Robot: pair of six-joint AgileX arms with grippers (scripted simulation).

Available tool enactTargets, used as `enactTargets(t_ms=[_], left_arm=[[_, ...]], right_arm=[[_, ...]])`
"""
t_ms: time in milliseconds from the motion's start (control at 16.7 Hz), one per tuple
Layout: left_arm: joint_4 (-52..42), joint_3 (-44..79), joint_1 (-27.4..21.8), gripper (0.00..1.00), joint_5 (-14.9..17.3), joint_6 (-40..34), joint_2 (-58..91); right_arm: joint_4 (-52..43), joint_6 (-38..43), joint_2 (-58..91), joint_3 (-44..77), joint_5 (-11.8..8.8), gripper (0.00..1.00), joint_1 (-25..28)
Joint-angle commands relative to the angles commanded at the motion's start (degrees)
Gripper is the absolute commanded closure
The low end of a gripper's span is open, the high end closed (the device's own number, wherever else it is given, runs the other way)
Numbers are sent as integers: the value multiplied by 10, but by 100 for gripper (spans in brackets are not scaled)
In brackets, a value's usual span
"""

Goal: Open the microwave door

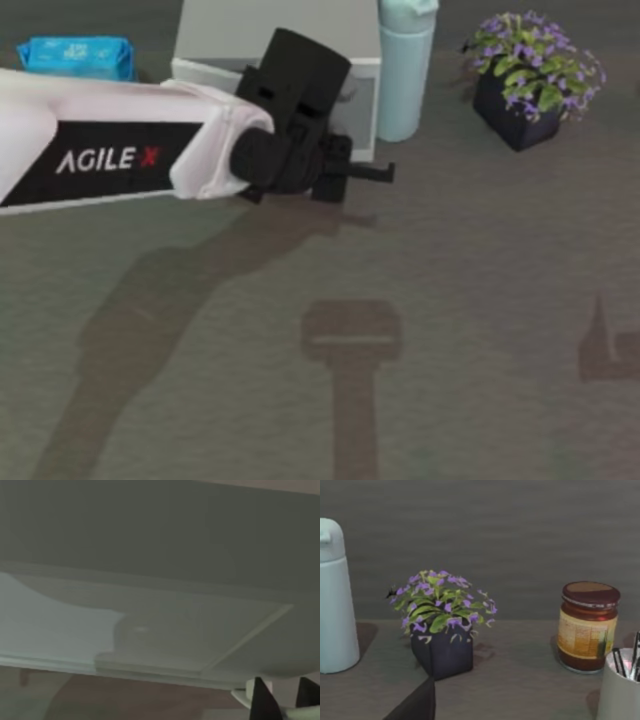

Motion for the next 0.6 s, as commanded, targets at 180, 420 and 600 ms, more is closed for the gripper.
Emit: enactTargets(t_ms=[180, 420, 600], left_arm=[[2, -6, 2, 100, 3, 5, -2], [2, -6, 2, 100, 3, 5, -2], [2, -6, 2, 100, 3, 5, -2]], right_arm=[[0, 0, 0, 0, 0, 0, 0], [0, 0, 0, 0, 0, 0, 0], [0, 0, 0, 0, 0, 0, 0]])
